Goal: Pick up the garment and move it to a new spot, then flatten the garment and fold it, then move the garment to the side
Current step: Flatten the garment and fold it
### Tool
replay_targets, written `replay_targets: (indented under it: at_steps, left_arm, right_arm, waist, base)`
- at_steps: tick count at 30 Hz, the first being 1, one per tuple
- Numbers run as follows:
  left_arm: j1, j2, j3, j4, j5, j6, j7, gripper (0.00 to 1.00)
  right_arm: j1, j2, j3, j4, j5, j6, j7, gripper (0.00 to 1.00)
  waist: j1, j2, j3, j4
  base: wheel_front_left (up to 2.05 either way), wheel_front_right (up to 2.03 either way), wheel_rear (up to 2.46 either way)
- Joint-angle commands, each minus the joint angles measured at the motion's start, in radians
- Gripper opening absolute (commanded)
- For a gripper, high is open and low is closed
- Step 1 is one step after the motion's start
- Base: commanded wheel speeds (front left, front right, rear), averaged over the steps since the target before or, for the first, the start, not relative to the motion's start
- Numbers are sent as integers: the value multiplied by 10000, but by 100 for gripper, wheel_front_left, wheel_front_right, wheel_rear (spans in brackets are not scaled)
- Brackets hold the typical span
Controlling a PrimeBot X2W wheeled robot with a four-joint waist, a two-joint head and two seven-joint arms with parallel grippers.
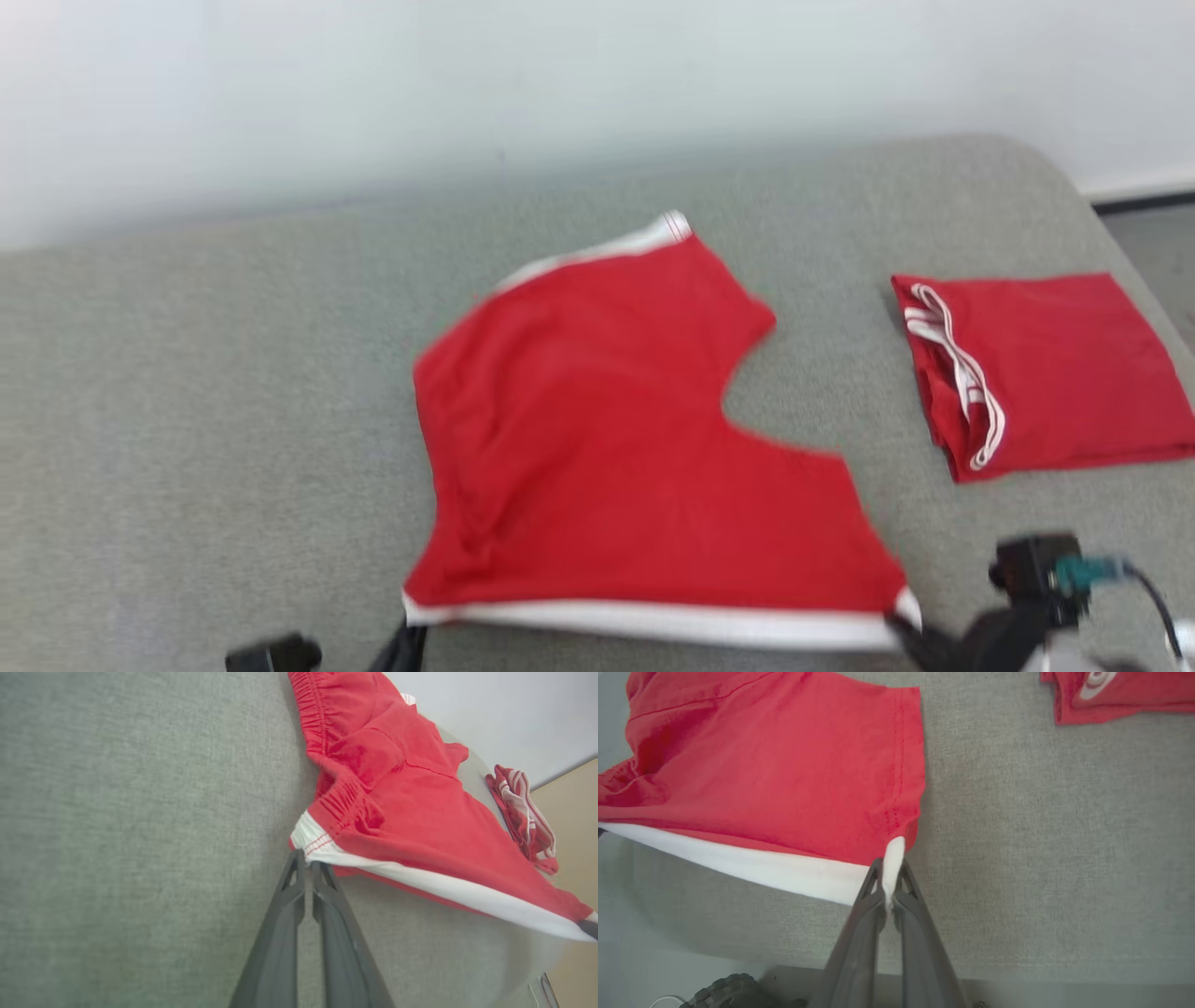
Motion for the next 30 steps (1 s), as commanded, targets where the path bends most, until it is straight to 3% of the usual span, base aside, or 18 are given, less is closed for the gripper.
replay_targets:
  at_steps: [1,9,13,19,24,30]
  left_arm:
    - [433,243,40,-139,64,181,142,0]
    - [2052,692,-373,-1136,93,679,1270,0]
    - [2408,764,-593,-1754,158,905,1714,0]
    - [1782,379,-767,-2497,20,1049,2057,0]
    - [612,-37,-906,-2596,-273,965,2538,0]
    - [-995,-465,-938,-2133,-514,1002,2939,0]
  right_arm:
    - [531,182,-323,-362,-138,-34,331,0]
    - [2240,927,-1223,-1773,-791,-34,1611,0]
    - [2282,1008,-1221,-2262,-912,-34,1943,0]
    - [960,63,-757,-2114,-1005,-34,1557,0]
    - [-687,-834,-143,-1095,-790,-33,952,0]
    - [-2865,-1405,826,528,-530,-31,74,0]
  waist:
    - [3,2,-579,291]
    - [3,2,-794,507]
    - [3,2,-719,577]
    - [3,2,-413,687]
    - [3,2,-81,1007]
    - [3,2,329,1432]
  base:
    - [0,0,0]
    - [0,0,0]
    - [0,0,0]
    - [0,0,0]
    - [0,0,0]
    - [0,0,0]
